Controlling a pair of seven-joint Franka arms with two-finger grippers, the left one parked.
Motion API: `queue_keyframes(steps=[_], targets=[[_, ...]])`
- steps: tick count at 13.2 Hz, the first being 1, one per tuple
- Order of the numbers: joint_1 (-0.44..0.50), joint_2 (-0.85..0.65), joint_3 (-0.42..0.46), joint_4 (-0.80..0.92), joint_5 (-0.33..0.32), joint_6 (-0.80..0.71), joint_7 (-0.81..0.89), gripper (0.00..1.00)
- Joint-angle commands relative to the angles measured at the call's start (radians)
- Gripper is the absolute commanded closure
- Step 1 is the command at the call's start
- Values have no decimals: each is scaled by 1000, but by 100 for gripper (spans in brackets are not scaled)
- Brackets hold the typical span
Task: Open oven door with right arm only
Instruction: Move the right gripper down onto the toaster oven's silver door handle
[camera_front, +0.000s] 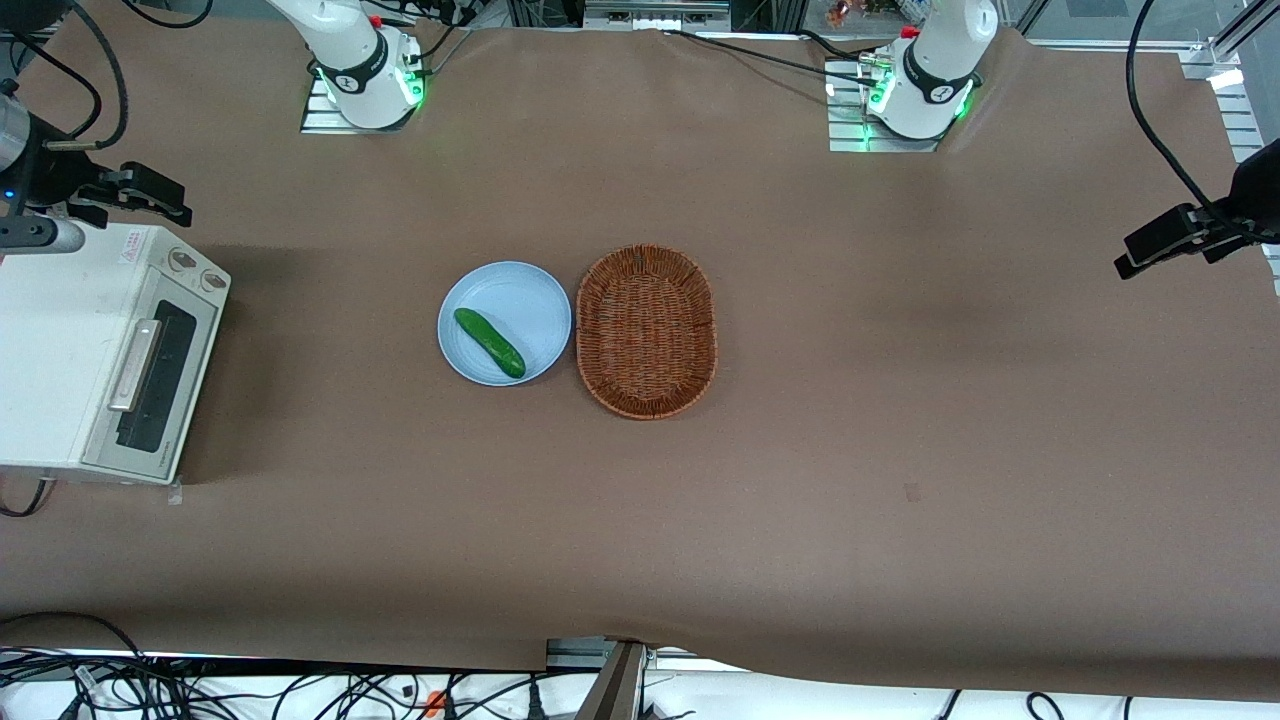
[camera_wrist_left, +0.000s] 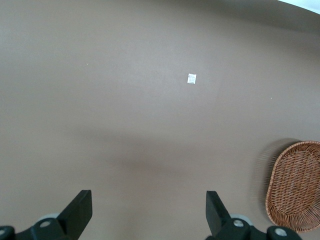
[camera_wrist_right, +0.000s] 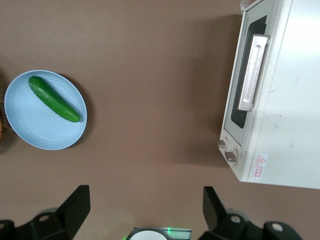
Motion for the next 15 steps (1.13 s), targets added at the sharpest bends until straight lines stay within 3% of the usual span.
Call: queue_keyframes(steps=[1,2,3,4,5,6,9,12,15], targets=[[10,13,11,7,-42,-61,19,0],[20,19,11,7,-78,-63,20,1],[34,33,13,5,-130,-68,21,37],[42,36,13,-4,-161,-68,21,80],[42,47,13,-7,-168,-71,21,95],[42,55,13,-7,-181,-66,21,100],[72,131,13,-28,-321,-10,82,100],[74,222,13,-59,-493,100,151,100],[77,262,11,-171,-669,263,345,100]])
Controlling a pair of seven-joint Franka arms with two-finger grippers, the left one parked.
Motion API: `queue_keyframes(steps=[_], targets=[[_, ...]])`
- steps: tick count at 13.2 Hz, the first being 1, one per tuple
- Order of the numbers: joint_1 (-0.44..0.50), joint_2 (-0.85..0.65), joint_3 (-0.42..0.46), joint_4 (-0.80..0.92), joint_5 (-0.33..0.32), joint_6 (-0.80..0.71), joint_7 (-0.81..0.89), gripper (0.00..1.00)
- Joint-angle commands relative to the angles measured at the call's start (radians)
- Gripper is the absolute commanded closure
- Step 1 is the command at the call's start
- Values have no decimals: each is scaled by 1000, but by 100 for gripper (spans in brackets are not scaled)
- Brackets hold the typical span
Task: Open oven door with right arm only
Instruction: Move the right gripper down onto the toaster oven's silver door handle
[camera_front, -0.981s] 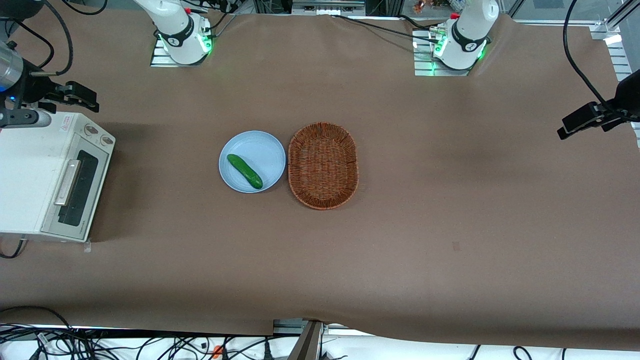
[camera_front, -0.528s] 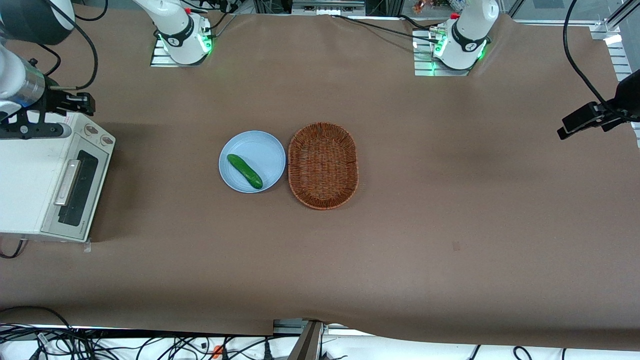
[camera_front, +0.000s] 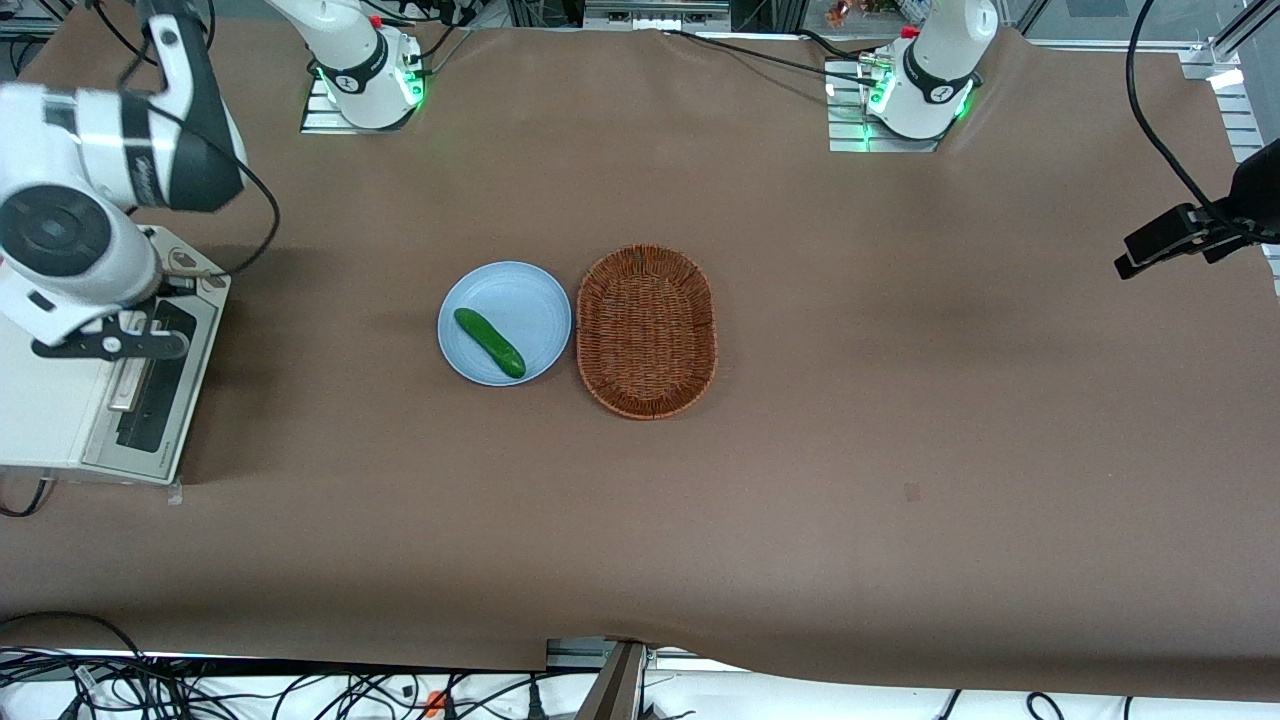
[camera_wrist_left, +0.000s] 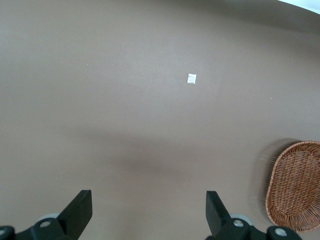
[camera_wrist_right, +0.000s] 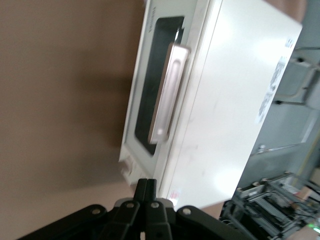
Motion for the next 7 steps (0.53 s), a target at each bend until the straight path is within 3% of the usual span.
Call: queue_keyframes(steps=[1,3,7], targets=[[21,3,3,-97,-143,95,177,100],[21,29,-2,-104,-218,138,203,100],[12,72,-46,-99,-294,223,205,100]])
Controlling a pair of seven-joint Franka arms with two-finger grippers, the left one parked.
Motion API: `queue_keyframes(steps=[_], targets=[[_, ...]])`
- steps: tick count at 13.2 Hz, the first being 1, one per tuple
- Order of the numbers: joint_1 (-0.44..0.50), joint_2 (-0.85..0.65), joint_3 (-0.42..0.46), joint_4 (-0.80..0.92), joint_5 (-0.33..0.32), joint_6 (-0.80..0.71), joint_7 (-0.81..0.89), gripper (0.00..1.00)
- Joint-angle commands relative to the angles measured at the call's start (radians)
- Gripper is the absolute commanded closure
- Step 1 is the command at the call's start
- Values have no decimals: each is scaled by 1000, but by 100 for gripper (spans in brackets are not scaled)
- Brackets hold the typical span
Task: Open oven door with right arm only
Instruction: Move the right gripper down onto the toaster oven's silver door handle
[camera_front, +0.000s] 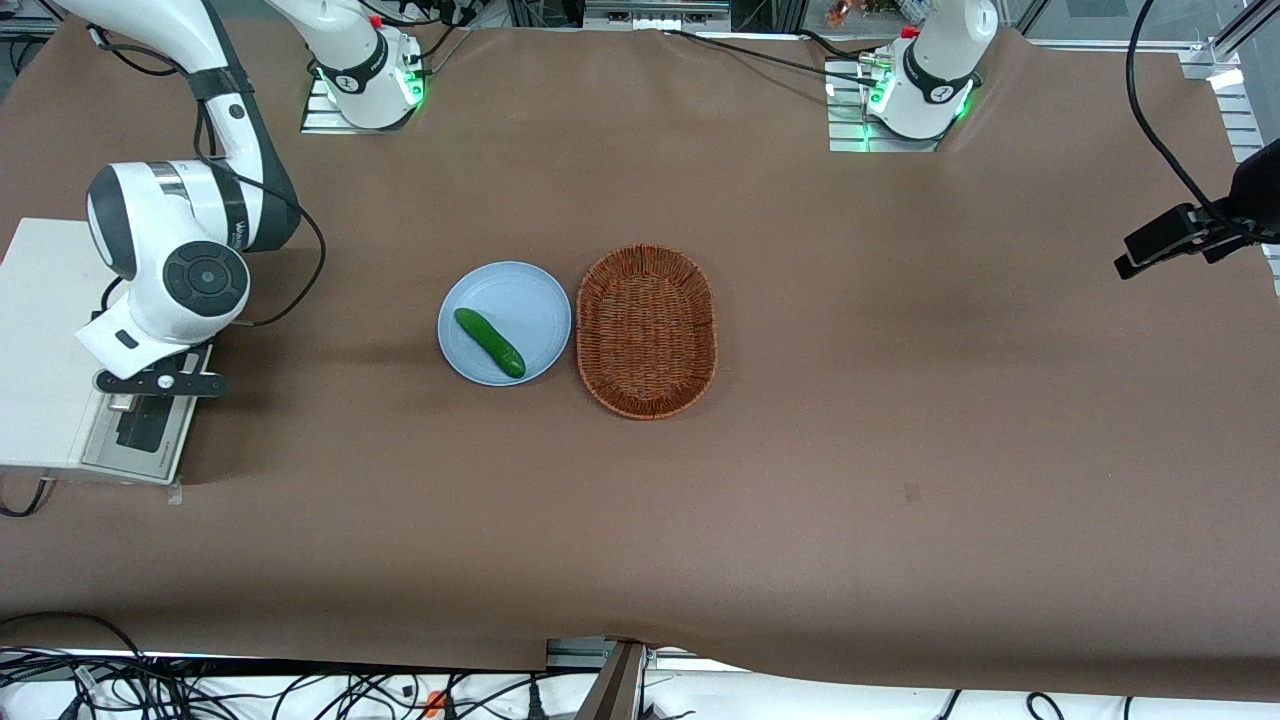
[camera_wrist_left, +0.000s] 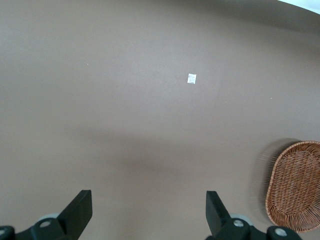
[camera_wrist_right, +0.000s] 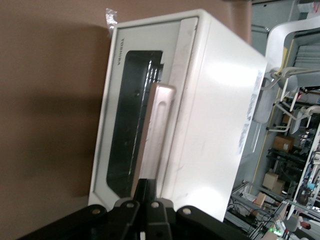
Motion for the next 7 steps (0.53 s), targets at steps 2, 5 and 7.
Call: queue_keyframes(steps=[2,5,7], targets=[[-5,39,-73,-8,-47,121,16,100],[-10,91,-78,29,-45,140,17,100],[-21,102,-78,31,-45,160,17,100]])
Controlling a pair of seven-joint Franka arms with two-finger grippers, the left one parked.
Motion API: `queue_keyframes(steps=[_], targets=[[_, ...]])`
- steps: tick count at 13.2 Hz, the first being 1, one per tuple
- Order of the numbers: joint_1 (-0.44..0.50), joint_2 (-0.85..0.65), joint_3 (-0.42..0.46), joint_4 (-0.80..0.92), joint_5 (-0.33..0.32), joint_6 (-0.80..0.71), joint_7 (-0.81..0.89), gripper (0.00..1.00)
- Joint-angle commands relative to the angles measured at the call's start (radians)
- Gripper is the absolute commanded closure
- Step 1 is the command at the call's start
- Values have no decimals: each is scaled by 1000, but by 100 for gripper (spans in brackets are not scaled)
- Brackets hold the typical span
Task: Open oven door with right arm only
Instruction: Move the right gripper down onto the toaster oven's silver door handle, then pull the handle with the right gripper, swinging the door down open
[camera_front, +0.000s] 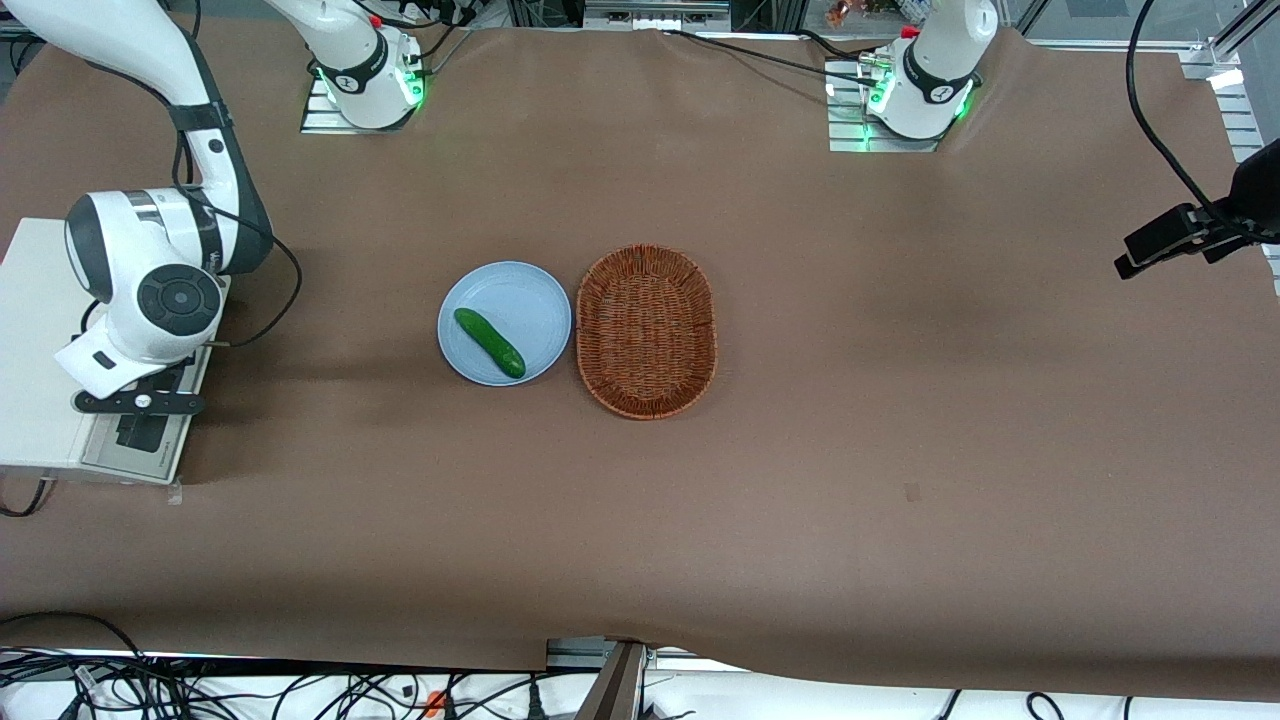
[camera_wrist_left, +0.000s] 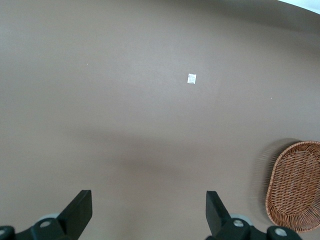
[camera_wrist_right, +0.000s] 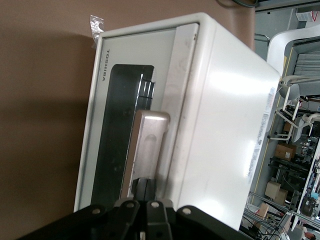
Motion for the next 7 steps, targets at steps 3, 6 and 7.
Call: queue_keyframes(steps=[3,6,7], targets=[[-22,33,2,21,-18,38,15,100],[-19,38,2,22,-12,38,38,100],[-14,38,4,21,-9,38,55,100]])
